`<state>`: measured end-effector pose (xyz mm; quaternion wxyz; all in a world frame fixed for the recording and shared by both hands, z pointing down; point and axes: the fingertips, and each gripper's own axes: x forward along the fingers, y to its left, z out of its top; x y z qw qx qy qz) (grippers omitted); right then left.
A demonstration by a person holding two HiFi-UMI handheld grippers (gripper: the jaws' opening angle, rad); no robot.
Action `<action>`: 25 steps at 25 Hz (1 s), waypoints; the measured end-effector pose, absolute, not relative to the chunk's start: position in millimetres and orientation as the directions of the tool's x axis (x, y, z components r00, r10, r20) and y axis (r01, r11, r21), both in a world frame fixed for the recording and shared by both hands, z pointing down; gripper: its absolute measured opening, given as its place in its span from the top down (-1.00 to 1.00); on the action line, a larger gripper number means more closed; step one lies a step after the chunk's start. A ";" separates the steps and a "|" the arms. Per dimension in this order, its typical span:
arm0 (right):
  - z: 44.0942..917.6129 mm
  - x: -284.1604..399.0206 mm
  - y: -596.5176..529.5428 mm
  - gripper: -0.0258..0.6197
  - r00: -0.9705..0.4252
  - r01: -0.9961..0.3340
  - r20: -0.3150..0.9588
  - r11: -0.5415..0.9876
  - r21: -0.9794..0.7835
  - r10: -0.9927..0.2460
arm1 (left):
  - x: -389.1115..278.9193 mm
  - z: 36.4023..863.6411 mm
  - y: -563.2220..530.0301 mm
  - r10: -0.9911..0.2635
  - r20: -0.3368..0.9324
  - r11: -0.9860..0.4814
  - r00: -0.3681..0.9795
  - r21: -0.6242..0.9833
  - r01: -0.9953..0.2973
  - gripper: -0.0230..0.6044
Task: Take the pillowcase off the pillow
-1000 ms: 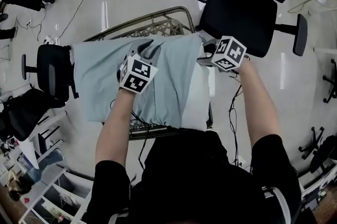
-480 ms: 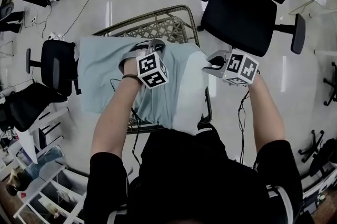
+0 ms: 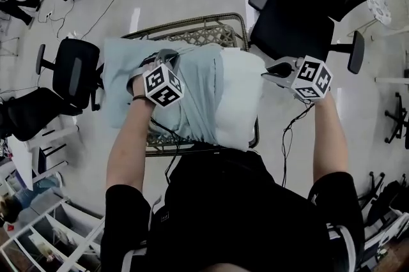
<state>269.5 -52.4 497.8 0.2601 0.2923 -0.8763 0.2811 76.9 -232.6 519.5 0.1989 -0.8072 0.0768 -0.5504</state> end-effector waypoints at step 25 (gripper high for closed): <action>606.5 232.3 -170.7 -0.23 -0.351 -0.734 0.905 0.671 -0.106 -0.241 | 81.0 565.4 -280.7 -0.187 0.832 -0.982 0.522 -0.137 -0.134 0.66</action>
